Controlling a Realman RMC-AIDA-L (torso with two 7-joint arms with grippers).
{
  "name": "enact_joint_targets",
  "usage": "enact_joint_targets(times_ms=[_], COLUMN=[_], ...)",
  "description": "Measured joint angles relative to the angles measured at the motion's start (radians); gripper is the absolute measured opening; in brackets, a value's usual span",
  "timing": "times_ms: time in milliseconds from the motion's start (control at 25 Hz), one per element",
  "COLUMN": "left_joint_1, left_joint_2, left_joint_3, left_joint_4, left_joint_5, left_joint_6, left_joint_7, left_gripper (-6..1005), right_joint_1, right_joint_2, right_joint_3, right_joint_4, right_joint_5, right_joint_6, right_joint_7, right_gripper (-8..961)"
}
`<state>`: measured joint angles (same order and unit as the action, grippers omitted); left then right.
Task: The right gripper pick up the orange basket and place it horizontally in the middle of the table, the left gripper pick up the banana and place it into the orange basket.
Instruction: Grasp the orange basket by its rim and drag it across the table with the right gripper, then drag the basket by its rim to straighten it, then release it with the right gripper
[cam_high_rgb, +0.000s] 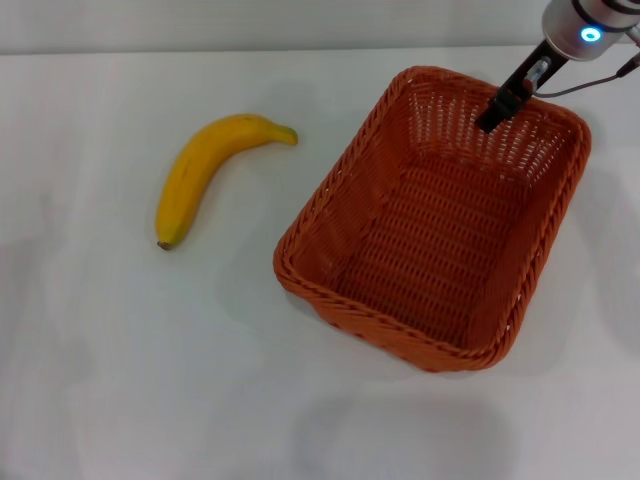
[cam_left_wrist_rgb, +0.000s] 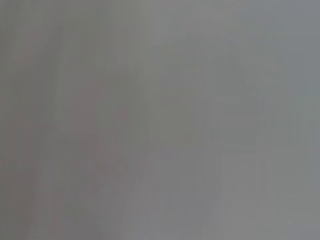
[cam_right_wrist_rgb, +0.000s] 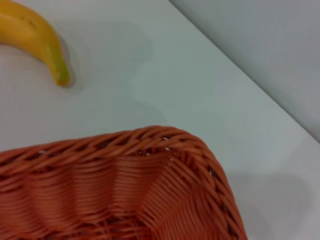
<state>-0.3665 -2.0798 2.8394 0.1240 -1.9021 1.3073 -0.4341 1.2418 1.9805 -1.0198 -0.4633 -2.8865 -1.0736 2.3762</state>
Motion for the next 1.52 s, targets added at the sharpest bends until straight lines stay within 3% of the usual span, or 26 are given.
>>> enact_joint_targets(times_ms=[160,360,520,920,1160,1520], left_joint_1=[0.0,0.0,0.0,0.0,0.0,-0.009], left_joint_2=[0.001,0.001,0.001,0.001,0.001,0.001], left_joint_3=[0.0,0.0,-0.001,-0.002,-0.002,0.0], left_joint_4=[0.0,0.0,0.0,0.0,0.0,-0.002], left_joint_5=[0.0,0.0,0.0,0.0,0.0,0.0], left_joint_6=[-0.001,-0.001,-0.001,-0.001,0.0,0.0], left_joint_7=[0.0,0.0,0.0,0.0,-0.002,-0.005], left_gripper=[886,886,886,886,886,886], right_joint_1=[0.0,0.007,0.011,0.052,0.064,0.062], right_joint_2=[-0.004,-0.007,-0.008,-0.044,-0.093,-0.147], right_joint_3=[-0.002,-0.003,-0.014,0.048,0.13,0.258], right_joint_4=[0.0,0.0,-0.009,-0.011,-0.006,-0.003], right_joint_5=[-0.001,-0.016,-0.027,-0.028,-0.027,-0.02], right_joint_6=[-0.005,-0.015,-0.035,-0.146,-0.223,-0.3], right_joint_7=[0.0,-0.003,-0.005,0.0,0.022,0.03], right_gripper=[630,418,355,274,238,207])
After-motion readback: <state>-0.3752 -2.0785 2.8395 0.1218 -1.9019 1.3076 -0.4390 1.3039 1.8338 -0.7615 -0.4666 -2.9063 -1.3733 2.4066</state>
